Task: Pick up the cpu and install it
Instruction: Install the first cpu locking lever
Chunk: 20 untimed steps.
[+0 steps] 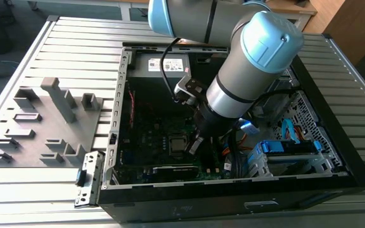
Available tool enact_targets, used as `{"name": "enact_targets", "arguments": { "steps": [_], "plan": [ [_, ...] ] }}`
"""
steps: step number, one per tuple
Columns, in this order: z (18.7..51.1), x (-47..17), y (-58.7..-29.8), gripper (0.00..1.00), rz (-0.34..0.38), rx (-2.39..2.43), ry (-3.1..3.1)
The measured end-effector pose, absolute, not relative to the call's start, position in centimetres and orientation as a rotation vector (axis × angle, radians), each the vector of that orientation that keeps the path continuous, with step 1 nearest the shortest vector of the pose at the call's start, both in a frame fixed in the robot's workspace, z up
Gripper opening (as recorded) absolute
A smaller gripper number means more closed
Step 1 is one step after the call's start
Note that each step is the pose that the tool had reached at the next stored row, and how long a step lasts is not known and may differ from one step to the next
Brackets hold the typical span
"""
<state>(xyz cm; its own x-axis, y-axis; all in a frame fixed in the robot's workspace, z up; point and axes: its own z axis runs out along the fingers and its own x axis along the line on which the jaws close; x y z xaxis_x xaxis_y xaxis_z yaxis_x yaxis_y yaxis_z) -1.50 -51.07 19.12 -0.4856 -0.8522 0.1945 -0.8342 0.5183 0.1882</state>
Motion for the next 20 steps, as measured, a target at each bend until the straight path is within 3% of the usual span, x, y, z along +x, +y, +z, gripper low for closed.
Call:
{"name": "enact_targets", "arguments": {
  "steps": [20],
  "plan": [
    [18.62, -1.34, -51.25, 0.11, -0.099, 1.410, -2.504]
  ]
}}
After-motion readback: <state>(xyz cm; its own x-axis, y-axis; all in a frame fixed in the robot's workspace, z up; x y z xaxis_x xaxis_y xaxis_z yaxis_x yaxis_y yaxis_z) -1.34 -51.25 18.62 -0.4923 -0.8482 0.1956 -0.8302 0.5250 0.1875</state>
